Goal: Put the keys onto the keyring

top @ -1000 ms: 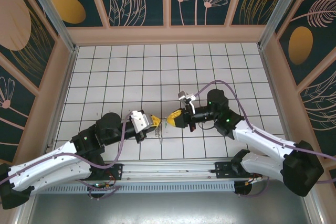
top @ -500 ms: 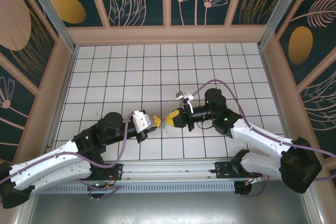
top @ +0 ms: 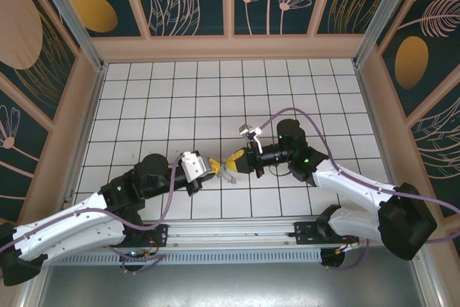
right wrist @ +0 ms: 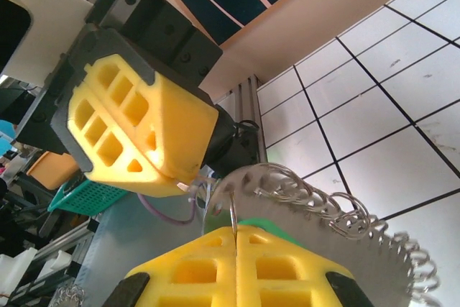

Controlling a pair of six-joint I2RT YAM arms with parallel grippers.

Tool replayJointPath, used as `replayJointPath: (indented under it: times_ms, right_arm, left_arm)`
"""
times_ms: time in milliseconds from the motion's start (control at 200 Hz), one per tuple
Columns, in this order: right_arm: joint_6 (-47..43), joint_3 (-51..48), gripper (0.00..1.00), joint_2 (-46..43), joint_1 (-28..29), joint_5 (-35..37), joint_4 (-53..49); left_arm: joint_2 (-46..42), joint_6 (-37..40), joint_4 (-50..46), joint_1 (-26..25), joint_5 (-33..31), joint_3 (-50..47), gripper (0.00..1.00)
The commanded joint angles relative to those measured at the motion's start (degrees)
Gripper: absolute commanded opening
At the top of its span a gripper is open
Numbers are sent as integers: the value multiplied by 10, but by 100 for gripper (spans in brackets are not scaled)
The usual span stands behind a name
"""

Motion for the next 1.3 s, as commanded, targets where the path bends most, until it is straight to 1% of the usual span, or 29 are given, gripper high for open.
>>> replayJointPath:
  times_ms: [0, 205, 295, 375, 485, 571, 681, 781, 946, 1071, 1296]
  right_arm:
    - [9, 24, 0, -4, -3, 1, 5]
    - [15, 21, 0, -20, -3, -12, 22]
    - [14, 18, 0, -21, -7, 0, 13]
    - [24, 12, 0, -16, -26, 35, -5]
    - [57, -16, 0, -2, -76, 99, -21]
    - [59, -36, 0, 16, -98, 142, -46]
    - [52, -55, 0, 50, -97, 186, -61]
    - [55, -78, 0, 80, -95, 222, -45]
    - [72, -105, 0, 122, -90, 261, -6]
    - [85, -116, 0, 146, -84, 275, 22]
    - [94, -122, 0, 184, -83, 270, 51]
  left_arm:
    - [-2, 9, 12, -3, 9, 8, 0]
    - [4, 14, 8, -3, -5, 10, 0]
    - [4, 14, 8, -3, -9, 11, 0]
    - [7, 13, 4, -3, -19, 11, 0]
    - [16, 6, -3, -3, -43, 12, 0]
    - [19, -2, -9, -3, -52, 12, 0]
    - [14, -11, -7, -3, -56, 8, 0]
    - [8, -12, -5, -3, -56, 6, 0]
    - [16, -8, -13, -3, -49, 11, 0]
    - [17, -1, -15, -3, -32, 14, 0]
    - [25, -1, -13, -3, 1, 15, 0]
